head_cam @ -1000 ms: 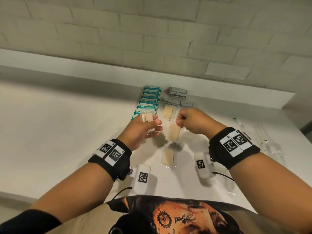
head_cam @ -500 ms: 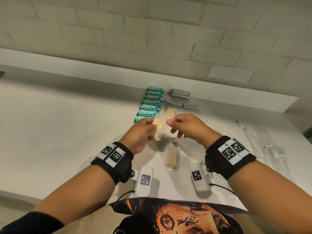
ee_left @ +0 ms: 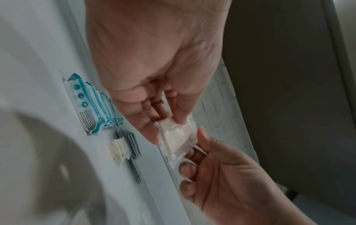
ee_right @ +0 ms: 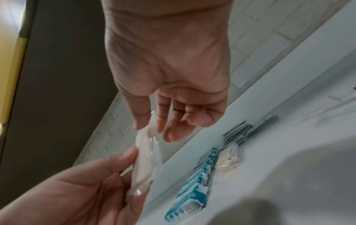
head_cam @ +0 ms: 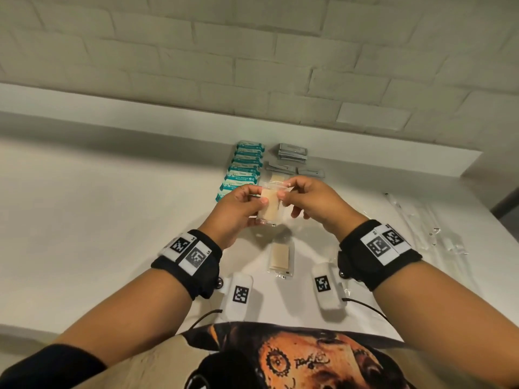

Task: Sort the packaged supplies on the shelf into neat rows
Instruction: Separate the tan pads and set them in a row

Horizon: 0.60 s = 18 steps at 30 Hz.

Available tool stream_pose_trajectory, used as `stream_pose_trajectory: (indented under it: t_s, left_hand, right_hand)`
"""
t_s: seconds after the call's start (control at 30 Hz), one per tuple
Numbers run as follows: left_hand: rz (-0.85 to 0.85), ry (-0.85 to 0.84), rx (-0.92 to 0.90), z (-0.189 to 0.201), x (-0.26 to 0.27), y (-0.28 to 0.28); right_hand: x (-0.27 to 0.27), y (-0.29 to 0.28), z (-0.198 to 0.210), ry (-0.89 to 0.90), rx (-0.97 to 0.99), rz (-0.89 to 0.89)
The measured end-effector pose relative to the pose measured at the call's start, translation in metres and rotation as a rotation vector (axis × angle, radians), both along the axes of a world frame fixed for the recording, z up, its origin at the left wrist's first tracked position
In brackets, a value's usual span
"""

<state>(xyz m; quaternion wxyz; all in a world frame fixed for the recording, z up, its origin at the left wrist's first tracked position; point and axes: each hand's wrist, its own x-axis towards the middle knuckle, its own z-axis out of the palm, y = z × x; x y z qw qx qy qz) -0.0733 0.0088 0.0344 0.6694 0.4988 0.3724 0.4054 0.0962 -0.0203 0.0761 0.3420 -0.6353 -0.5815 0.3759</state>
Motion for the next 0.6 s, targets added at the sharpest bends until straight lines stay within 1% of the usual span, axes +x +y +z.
stream_pose_trajectory:
  t_s: [0.03,0.07,0.1,0.13,0.2,0.23,0.27,0.3,0.37,0.4,0.43,0.5,0.53,0.6]
  left_hand:
    - [-0.018,0.032,0.005,0.000,0.000,-0.001]
    - [-0.036,0.060,0.005,-0.001,0.001,-0.002]
    - [-0.050,0.092,0.004,-0.002,0.001,-0.003]
    - [-0.058,0.137,0.001,-0.003,0.002,-0.004]
    - [-0.059,0.297,0.019,-0.009,0.001,-0.002]
    - [-0.061,0.397,0.020,-0.012,-0.001,-0.002]
    - [-0.075,0.482,0.002,-0.014,-0.004,-0.002]
    - [-0.102,0.532,-0.045,-0.018,-0.005,-0.002]
    - [-0.181,0.568,-0.159,-0.023,-0.004,-0.008]
    - [-0.210,0.608,-0.185,-0.025,-0.001,-0.012]
    - [-0.222,0.653,-0.194,-0.027,0.003,-0.015]
    - [-0.228,0.696,-0.190,-0.031,0.012,-0.020]
    - [-0.226,0.707,-0.193,-0.032,0.015,-0.022]
    - [-0.225,0.736,-0.207,-0.032,0.023,-0.024]
  right_hand:
    - [0.001,-0.001,0.001,0.016,0.010,-0.003]
    - [0.002,-0.001,0.002,-0.009,0.013,-0.005]
    - [0.004,0.000,0.003,-0.087,0.014,-0.019]
    - [0.006,0.002,0.004,-0.214,0.013,-0.046]
    - [0.012,0.006,0.005,-0.476,-0.026,-0.092]
    - [0.014,0.007,0.005,-0.544,-0.080,-0.078]
    - [0.015,0.008,0.004,-0.563,-0.150,-0.041]
    - [0.014,0.007,0.000,-0.547,-0.223,0.000]
    - [0.008,0.002,-0.014,-0.523,-0.358,0.052]
    - [0.006,-0.001,-0.022,-0.542,-0.408,0.063]
    - [0.005,-0.003,-0.029,-0.575,-0.432,0.069]
    - [0.005,-0.008,-0.037,-0.628,-0.405,0.031]
    - [0.007,-0.011,-0.039,-0.598,-0.396,-0.012]
    - [0.010,-0.018,-0.041,-0.432,-0.461,-0.076]
